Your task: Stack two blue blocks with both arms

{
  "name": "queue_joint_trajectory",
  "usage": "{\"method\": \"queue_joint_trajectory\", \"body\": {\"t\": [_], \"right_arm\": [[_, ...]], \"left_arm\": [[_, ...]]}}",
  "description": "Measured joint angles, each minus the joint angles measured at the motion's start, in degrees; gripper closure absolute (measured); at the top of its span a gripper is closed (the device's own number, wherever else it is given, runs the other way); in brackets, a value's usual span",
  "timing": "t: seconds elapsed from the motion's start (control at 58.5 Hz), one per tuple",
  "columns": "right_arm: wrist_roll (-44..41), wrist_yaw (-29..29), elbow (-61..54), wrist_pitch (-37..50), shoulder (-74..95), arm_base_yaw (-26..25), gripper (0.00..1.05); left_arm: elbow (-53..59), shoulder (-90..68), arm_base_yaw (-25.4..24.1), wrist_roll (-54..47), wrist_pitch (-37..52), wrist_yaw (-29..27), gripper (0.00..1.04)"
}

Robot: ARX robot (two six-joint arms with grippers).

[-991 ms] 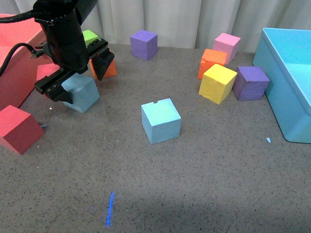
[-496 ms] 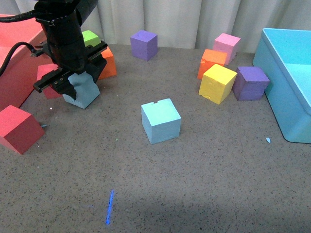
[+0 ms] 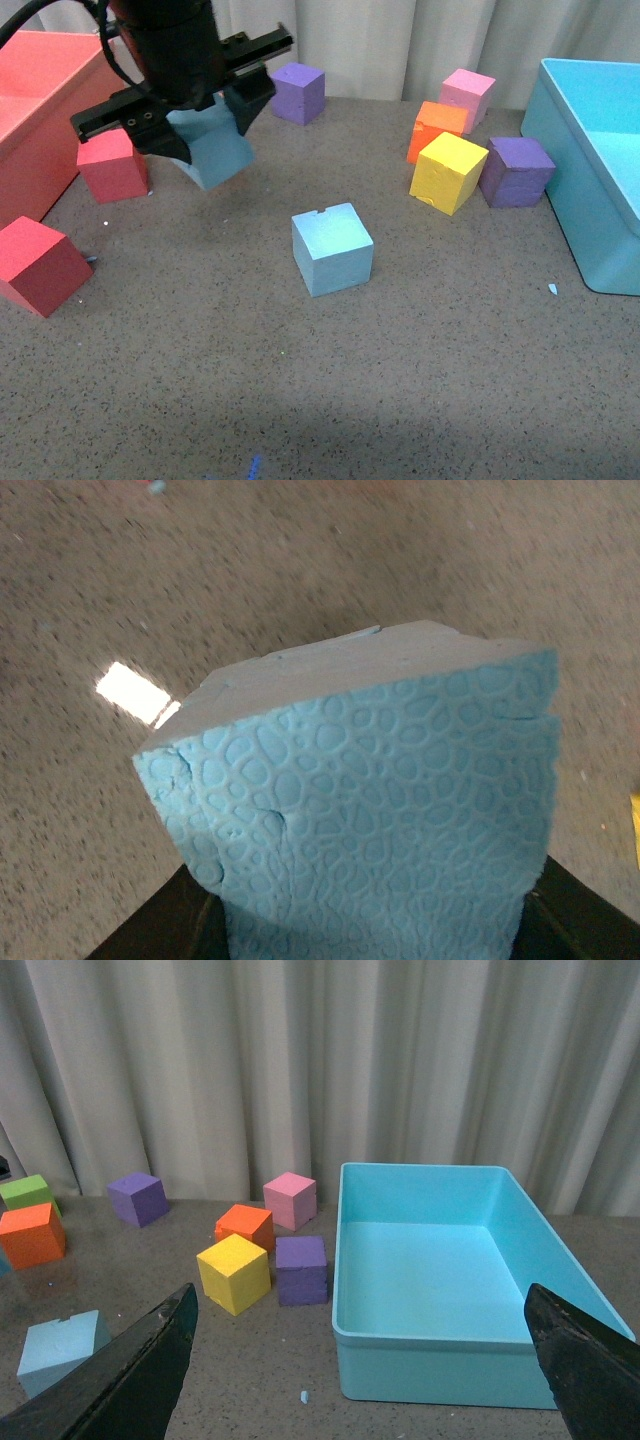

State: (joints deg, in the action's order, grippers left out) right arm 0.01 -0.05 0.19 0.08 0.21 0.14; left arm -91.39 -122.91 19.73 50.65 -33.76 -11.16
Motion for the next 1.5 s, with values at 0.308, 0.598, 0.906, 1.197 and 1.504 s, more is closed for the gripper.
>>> {"method": "queue_joint_trajectory", "body": {"t": [0.308,0.598,0.906,1.197,1.504], "right_arm": [[0.0,0.0,0.0,0.0,0.0,0.0,0.09],[0.0,0.0,0.0,0.0,0.0,0.0,0.09],[0.0,0.0,0.0,0.0,0.0,0.0,0.09],[0.0,0.0,0.0,0.0,0.0,0.0,0.09],[0.0,0.0,0.0,0.0,0.0,0.0,0.09]], "left_arm": [[4.4,2.8,7.7,0.1,0.3,0.3,0.57],[2.9,2.3,12.1,0.2,-1.0,0.0,0.58],[0.2,-0.2,14.5,0.0,-1.8,0.3,0.58],[-0.8,-2.4,14.4,0.0,-2.3,0.3,0.58],[-1.7,-3.0,14.4,0.0,-3.6,1.9,0.58]]}}
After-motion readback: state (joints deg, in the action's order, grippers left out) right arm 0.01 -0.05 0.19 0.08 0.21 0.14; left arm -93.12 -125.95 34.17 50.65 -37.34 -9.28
